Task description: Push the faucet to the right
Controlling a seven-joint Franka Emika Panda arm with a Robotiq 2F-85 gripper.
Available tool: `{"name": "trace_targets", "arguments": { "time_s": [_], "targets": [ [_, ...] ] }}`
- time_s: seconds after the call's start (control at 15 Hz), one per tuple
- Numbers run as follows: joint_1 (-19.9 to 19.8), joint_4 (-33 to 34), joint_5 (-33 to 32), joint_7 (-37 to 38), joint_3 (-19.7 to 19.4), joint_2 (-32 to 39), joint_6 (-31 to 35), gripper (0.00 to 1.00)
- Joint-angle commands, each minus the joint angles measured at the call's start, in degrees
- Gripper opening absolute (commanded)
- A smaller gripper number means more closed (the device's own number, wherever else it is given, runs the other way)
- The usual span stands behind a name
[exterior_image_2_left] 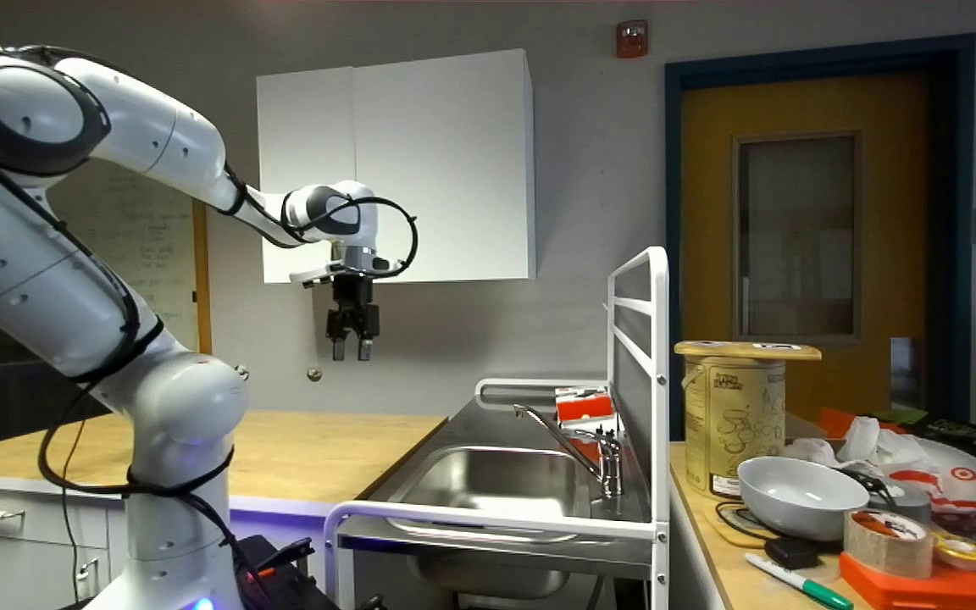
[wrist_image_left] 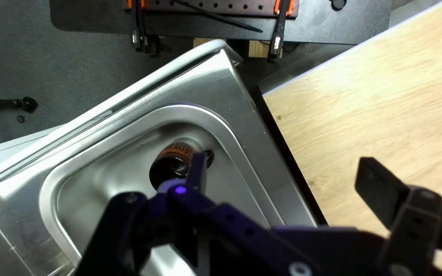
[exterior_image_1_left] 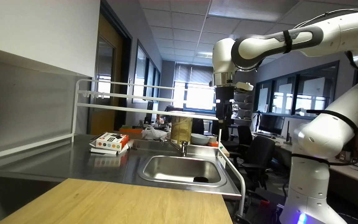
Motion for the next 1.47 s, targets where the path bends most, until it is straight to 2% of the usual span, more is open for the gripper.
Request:
{"name": "trace_targets", "arguments": {
  "time_s": [0.0,0.27,0.67,0.93,1.4],
  "targets": [
    [-1.8,5.0,0.3,4.2,0.1,6.9,1.1,1.0],
    [-2.9,10.3,1.5,9.0,-0.2,14.5,3.9,1.0],
    [-5.0,21.5,1.7,19.2,-1.0,28.5,7.4,1.0],
    [-5.2,31.3,1.4,29.8,-2.3,38.4,7.7,1.0],
    [-3.7,50.9,3.1,46.7,-7.1,55.0,5.8,1.0]
  ]
}}
